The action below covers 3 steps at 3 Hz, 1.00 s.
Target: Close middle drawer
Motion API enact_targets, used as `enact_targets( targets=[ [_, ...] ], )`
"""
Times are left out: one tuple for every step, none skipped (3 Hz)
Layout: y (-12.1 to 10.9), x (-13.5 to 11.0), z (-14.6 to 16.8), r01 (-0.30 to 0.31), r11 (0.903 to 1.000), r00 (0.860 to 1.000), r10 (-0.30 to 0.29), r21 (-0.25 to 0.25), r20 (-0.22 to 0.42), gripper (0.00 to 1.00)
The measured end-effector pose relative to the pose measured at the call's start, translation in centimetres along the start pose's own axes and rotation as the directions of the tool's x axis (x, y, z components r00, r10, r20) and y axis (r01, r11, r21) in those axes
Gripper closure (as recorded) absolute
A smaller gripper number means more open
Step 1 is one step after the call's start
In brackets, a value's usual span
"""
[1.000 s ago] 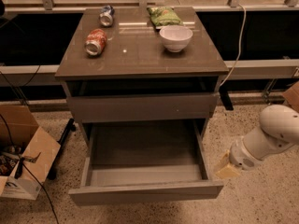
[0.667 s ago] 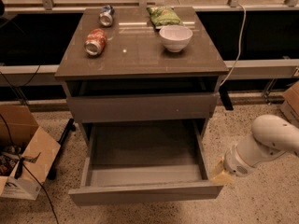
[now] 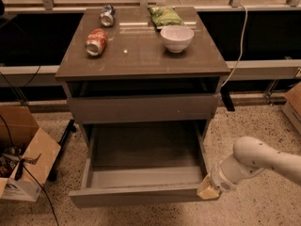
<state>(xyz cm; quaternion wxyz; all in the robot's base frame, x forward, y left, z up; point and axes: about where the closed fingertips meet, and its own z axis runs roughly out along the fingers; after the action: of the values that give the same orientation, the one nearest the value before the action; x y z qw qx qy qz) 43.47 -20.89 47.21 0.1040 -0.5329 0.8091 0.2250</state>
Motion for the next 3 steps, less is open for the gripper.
enact_targets(
  targets=[
    [-1.14, -1.0, 6.24, -0.043, 0.9988, 0.999, 0.044, -0.024, 0.017, 1.0],
    [-1.12, -0.99, 6.24, -0.043, 0.9988, 0.999, 0.044, -0.024, 0.017, 1.0],
    [-1.17, -1.25, 6.6, -0.055, 0.9984, 0.998, 0.056, -0.012, 0.028, 1.0]
  ],
)
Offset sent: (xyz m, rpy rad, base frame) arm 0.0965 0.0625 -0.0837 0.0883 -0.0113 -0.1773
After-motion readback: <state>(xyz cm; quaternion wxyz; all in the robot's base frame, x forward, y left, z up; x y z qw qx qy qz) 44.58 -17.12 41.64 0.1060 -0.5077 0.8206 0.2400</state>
